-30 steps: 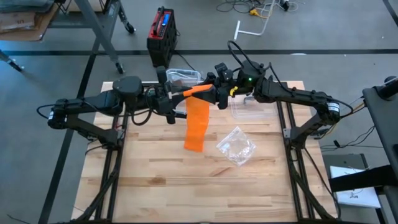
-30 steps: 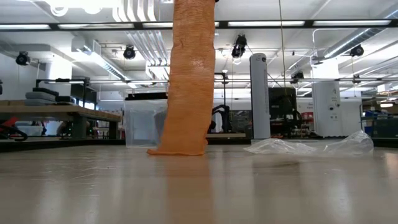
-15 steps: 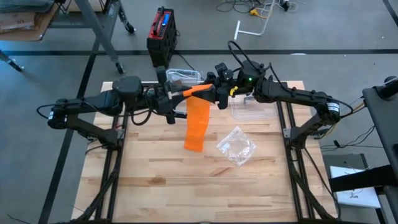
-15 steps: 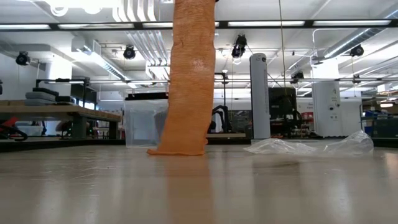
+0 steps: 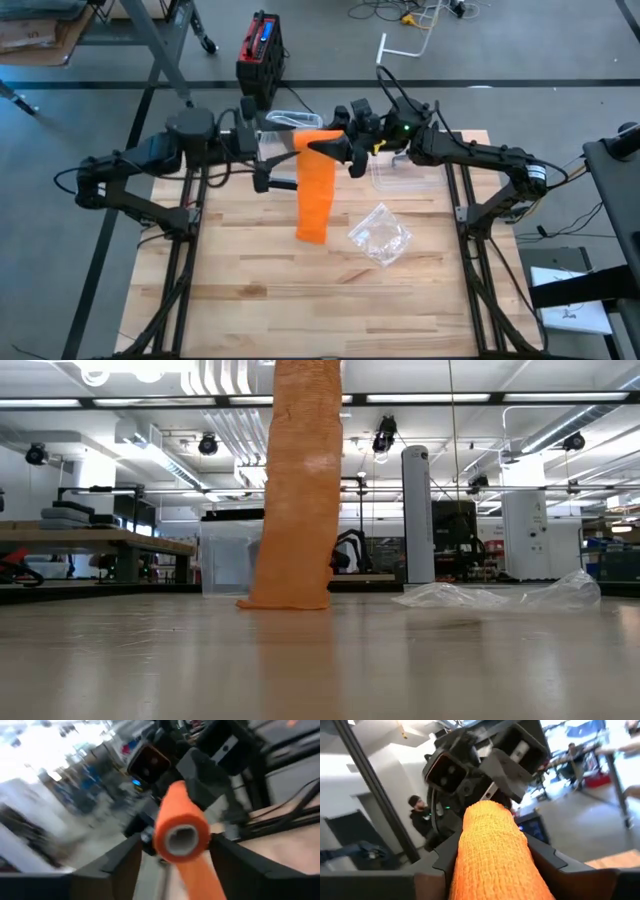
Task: Roll bandage
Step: Roll the orange bandage
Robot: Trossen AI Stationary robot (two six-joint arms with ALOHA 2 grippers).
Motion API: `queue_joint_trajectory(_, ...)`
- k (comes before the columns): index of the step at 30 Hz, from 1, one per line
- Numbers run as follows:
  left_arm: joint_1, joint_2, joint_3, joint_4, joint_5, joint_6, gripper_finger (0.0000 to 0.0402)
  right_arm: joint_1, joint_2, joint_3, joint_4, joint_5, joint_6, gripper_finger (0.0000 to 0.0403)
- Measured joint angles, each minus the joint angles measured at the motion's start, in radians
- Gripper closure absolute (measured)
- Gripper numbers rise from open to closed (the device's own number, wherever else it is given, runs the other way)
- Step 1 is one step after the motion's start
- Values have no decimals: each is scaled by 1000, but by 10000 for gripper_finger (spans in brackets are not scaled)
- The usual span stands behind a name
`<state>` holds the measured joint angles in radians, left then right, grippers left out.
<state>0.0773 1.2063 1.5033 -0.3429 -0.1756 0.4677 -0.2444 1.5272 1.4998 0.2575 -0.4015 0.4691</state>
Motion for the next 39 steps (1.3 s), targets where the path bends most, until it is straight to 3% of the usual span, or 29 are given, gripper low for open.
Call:
queue_joint_trajectory(5,71,19,74,-99,169,-270,136,13,0,0,14,76,-180,261)
queue_joint_trajectory(11,161,21,85,-107,292,-431,119,29,0,0,9,99,-382,264)
queue_joint_trajectory(21,187,61,85,-73,369,-332,149,42,0,0,-41,143,-540,272)
queue_joint_trajectory(31,186,91,85,-82,385,-278,183,41,-2,0,-81,135,-567,277)
queue_joint_trajectory(39,186,82,85,-93,408,-266,233,41,-9,0,-88,132,-562,279)
